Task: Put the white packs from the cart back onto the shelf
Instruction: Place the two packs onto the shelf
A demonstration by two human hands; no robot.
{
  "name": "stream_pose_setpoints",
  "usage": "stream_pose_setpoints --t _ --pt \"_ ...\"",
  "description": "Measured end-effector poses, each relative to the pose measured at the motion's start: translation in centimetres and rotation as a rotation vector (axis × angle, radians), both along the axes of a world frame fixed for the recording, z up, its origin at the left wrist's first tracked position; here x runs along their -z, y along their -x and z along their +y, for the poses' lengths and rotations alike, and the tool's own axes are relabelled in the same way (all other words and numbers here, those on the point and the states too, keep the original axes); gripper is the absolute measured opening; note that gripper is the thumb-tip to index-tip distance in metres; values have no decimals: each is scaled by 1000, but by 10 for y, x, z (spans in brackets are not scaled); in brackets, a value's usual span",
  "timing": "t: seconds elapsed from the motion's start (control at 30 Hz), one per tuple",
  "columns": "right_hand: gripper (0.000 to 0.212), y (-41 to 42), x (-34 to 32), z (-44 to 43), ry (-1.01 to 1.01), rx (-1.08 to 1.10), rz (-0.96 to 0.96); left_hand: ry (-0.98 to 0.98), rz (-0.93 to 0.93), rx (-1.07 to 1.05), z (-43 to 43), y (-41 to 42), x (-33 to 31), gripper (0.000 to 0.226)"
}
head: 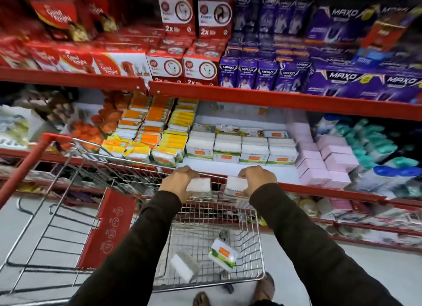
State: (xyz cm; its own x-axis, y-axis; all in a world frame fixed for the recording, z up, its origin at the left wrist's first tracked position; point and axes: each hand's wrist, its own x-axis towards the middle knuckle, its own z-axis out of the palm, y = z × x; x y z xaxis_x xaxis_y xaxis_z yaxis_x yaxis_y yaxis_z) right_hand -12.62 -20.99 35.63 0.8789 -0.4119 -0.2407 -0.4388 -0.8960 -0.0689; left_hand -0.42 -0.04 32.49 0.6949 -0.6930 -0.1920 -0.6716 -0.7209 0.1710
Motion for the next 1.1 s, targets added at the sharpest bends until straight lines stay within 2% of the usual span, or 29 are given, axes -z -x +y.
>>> stream_pose_setpoints --t 0.13,0.3,0.57,0.67,0.87,0.97,1.03,1.1 --pt "52 -20 -7 -15 13 14 -65 57 -83 6 -27 -21 -18 54" --pt "50 -55 5 -28 11 0 -109 5 -143 -14 -62 -52 -15 57" --pt "42 -105 54 -32 72 -144 -24 -152 -121 -18 -81 -84 30 69" --pt "39 -113 65 -33 57 -166 -3 -156 -124 -17 -82 -89 40 62" --pt "31 -126 75 -33 49 -180 0 -99 -89 9 -83 -100 49 64" --pt "39 -124 76 -33 19 -170 -12 -77 -49 20 -79 -100 50 64" --pt "45 -115 76 -31 -36 -167 -66 -37 -40 21 -73 -95 50 65" --pt "41 -99 76 -26 -111 -167 -202 94 -26 60 -65 -84 51 61"
